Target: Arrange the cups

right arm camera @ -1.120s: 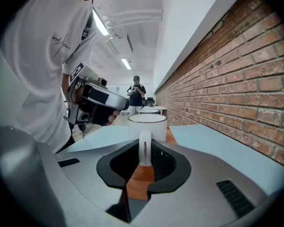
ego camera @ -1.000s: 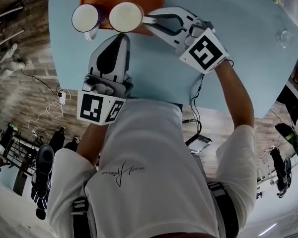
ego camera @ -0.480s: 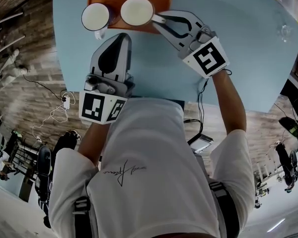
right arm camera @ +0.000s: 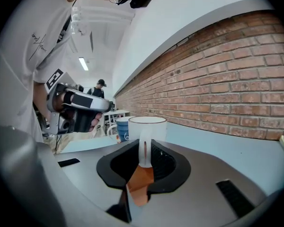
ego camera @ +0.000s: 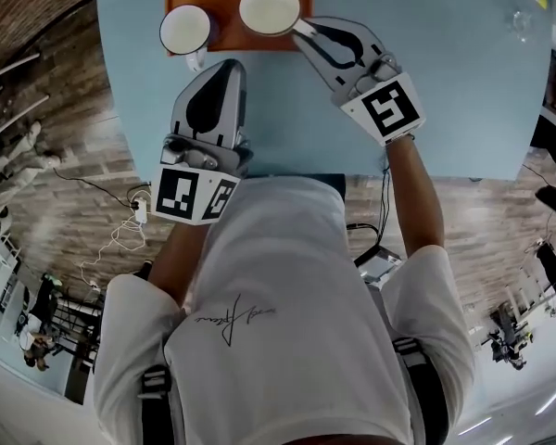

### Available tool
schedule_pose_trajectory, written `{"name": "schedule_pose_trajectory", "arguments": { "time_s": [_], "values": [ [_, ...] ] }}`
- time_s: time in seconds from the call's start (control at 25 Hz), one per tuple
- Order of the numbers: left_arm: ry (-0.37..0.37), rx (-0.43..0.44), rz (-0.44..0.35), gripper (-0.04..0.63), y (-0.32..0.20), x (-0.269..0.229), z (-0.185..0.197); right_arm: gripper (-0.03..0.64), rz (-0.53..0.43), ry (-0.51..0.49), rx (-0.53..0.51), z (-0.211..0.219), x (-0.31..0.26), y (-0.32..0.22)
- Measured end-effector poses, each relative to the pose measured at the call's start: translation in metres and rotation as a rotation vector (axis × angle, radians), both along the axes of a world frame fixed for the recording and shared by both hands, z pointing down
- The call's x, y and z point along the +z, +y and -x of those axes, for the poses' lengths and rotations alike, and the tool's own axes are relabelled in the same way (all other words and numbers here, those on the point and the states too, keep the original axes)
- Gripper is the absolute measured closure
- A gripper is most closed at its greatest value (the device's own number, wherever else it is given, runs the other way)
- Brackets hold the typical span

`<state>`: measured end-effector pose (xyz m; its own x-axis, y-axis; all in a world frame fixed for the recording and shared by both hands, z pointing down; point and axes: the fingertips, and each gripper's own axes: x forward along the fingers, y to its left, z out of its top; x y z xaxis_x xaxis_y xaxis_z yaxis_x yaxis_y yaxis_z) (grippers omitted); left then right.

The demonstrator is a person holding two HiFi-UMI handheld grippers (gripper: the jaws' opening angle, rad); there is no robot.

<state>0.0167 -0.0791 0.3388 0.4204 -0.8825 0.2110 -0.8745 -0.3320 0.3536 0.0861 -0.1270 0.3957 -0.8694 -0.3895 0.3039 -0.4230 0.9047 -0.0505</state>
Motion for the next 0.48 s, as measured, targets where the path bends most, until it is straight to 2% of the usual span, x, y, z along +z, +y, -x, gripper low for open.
{"name": "schedule_pose_trajectory", "arguments": {
  "time_s": [0.48],
  "values": [
    [0.004,0.109,-0.022,0.588,0.027,-0.007,0.022,0.552,-0.032,0.011,0.227,-0.004,-0.011,0.019]
  ]
}}
